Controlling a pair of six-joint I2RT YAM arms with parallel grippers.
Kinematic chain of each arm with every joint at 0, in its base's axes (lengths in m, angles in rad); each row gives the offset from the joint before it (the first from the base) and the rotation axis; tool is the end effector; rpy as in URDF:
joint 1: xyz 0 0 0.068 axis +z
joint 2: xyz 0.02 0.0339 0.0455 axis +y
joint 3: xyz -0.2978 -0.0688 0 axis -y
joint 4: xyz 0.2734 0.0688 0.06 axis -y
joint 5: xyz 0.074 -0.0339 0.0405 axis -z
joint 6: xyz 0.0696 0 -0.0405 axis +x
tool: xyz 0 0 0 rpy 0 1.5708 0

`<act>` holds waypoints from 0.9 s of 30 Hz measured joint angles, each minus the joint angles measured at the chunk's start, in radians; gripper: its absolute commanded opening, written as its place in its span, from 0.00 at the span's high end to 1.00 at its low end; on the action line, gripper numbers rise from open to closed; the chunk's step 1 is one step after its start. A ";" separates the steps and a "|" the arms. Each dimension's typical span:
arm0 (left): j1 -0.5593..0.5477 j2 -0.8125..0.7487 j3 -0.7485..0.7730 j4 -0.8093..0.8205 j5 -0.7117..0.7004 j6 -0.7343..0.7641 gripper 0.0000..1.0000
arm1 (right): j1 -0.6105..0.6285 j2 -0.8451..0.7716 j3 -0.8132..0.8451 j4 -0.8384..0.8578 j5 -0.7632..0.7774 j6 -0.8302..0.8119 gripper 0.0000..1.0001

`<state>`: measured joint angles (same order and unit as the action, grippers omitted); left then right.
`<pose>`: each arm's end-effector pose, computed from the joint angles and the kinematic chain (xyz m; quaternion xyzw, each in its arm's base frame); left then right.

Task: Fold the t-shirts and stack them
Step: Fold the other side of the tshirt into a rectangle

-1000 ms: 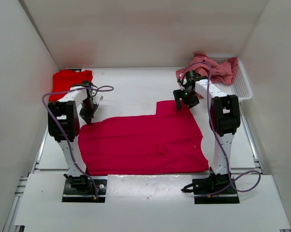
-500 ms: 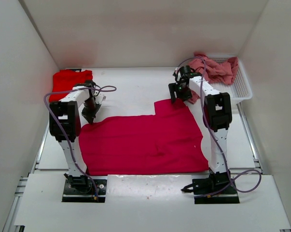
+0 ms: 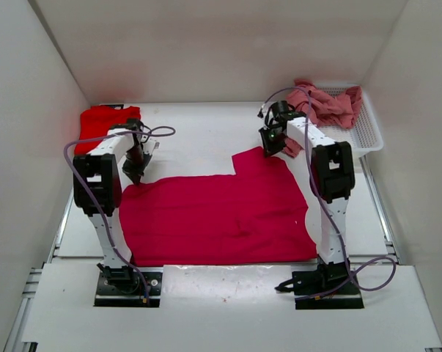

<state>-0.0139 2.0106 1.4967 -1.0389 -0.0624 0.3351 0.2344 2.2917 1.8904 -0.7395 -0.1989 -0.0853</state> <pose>0.4170 -0.0015 0.1574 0.1732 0.9843 0.0322 0.0039 0.5327 0.1413 0.1564 -0.1756 0.9564 0.1125 0.2045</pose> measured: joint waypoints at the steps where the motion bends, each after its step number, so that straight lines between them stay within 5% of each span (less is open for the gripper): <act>1: 0.001 -0.006 0.003 0.001 0.001 0.001 1.00 | -0.004 -0.034 -0.039 0.002 -0.023 -0.017 1.00; 13: 0.092 -0.361 -0.182 0.029 0.045 0.054 1.00 | -0.037 -0.861 -0.651 -0.093 -0.322 -0.245 1.00; 27: 0.094 -0.629 -0.571 0.015 0.052 0.179 1.00 | -0.028 -1.044 -0.923 -0.288 -0.355 -0.413 1.00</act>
<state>0.0803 1.3811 0.9253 -1.0237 -0.0105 0.5137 0.2062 1.2480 0.9676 -1.0275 -0.5541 -0.4980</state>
